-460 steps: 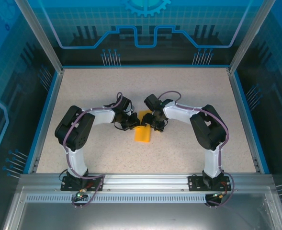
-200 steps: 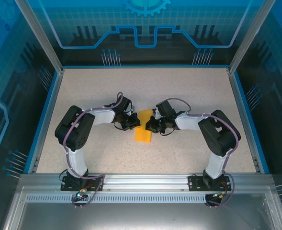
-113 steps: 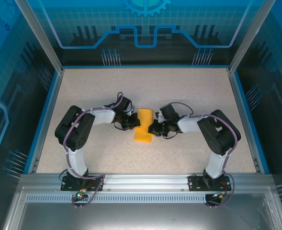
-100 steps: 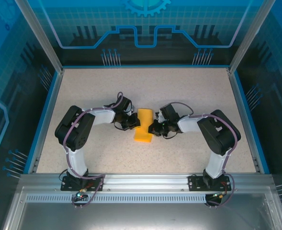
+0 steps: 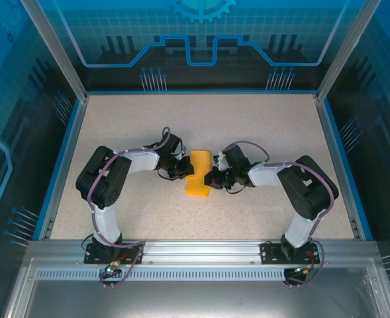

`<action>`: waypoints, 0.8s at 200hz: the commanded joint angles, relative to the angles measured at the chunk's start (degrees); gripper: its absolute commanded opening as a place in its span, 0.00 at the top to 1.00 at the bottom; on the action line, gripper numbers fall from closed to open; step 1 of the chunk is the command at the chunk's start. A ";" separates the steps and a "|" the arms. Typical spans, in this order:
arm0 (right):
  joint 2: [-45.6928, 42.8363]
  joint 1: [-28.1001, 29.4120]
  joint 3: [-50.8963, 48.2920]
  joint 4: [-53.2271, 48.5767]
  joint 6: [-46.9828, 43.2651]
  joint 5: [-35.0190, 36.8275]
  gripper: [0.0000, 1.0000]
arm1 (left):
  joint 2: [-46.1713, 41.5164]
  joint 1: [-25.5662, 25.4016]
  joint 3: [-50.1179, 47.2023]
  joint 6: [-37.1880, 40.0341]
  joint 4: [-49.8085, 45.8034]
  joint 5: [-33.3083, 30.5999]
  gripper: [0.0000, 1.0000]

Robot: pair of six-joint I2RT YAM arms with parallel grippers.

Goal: Fold a paper plane with a square sheet of paper (pick it up from the middle)
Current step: Fold the square sheet of paper in half at the center of the table.

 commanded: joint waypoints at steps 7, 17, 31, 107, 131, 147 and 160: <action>1.91 0.85 -3.29 3.22 0.36 -0.84 1.00 | 2.67 -0.56 -2.01 1.21 -5.26 -4.54 1.00; 2.23 0.85 -4.07 4.21 0.32 -0.84 1.00 | 2.67 -0.56 -2.01 1.23 -5.35 -4.54 1.00; 2.50 0.84 -4.68 4.39 0.23 -0.24 1.00 | 2.65 -0.56 -1.92 1.43 -5.61 -4.69 1.00; -4.51 3.72 -6.10 5.70 0.81 0.70 1.00 | 2.50 -0.56 -2.00 1.60 -5.89 -4.72 1.00; -3.51 4.03 -8.00 6.40 1.35 2.01 1.00 | 2.52 -0.55 -2.01 1.59 -6.04 -4.72 1.00; -2.06 4.02 -9.37 8.94 1.87 2.32 1.00 | 2.34 -0.56 -2.01 1.73 -6.23 -4.87 1.00; -0.81 4.03 -10.29 10.51 2.41 2.23 1.00 | 2.32 -0.56 -2.01 1.71 -6.23 -4.89 1.00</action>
